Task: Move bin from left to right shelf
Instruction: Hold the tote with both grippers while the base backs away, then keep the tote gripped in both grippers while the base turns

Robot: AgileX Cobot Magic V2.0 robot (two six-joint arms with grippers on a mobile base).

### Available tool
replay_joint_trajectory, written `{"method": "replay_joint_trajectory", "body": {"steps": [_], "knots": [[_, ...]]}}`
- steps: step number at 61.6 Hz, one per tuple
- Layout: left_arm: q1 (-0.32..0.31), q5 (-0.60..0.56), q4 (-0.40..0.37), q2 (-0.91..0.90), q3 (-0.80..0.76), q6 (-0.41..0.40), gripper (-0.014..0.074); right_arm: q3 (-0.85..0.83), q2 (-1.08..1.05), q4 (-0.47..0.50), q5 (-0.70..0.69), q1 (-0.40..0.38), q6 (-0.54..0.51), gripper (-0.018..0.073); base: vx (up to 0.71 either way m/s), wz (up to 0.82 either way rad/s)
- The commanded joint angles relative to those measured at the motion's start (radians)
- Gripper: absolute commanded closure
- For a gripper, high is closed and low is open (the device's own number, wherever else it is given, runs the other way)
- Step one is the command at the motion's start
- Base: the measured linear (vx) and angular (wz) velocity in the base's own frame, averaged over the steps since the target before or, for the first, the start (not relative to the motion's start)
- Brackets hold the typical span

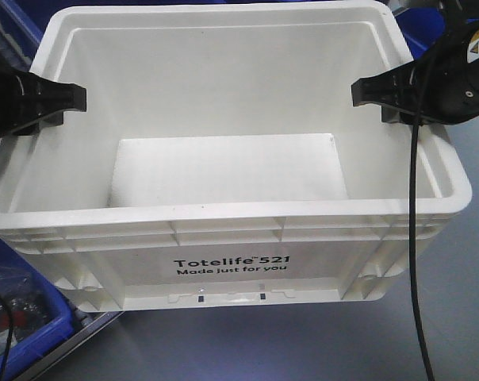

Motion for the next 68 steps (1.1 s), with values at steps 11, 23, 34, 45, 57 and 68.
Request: {"method": "replay_joint_trajectory", "body": {"steps": [11,23,34,45,57,68], "knots": [[0.000,-0.097,0.039,-0.039,-0.042,0.009,0.0452,-0.041,-0.044,-0.039,-0.118,-0.005,0.000,0.0567,0.06,-0.43],[0.000,-0.097,0.039,-0.039,-0.042,0.009,0.0452,-0.041,-0.044,-0.039,-0.118,-0.005,0.000,0.0567,0.07,-0.41],[0.000,-0.097,0.039,-0.039,-0.042,0.009,0.0452,-0.041,-0.044,-0.039,-0.117,-0.005,0.000,0.0567,0.07,-0.36],[0.000,-0.097,0.039,-0.039,-0.042,0.009,0.0452,-0.041,-0.044,-0.039,-0.117,-0.005,0.000,0.0567,0.07,-0.30],[0.000,-0.097,0.039,-0.039,-0.042,0.009,0.0452,-0.041,-0.044,-0.039,-0.117,-0.005,0.000,0.0567,0.07,-0.25],[0.000,-0.097,0.039,-0.039,-0.042,0.009,0.0452,-0.041,-0.044,-0.039,-0.117,-0.005,0.000,0.0567,0.06,-0.22]]}}
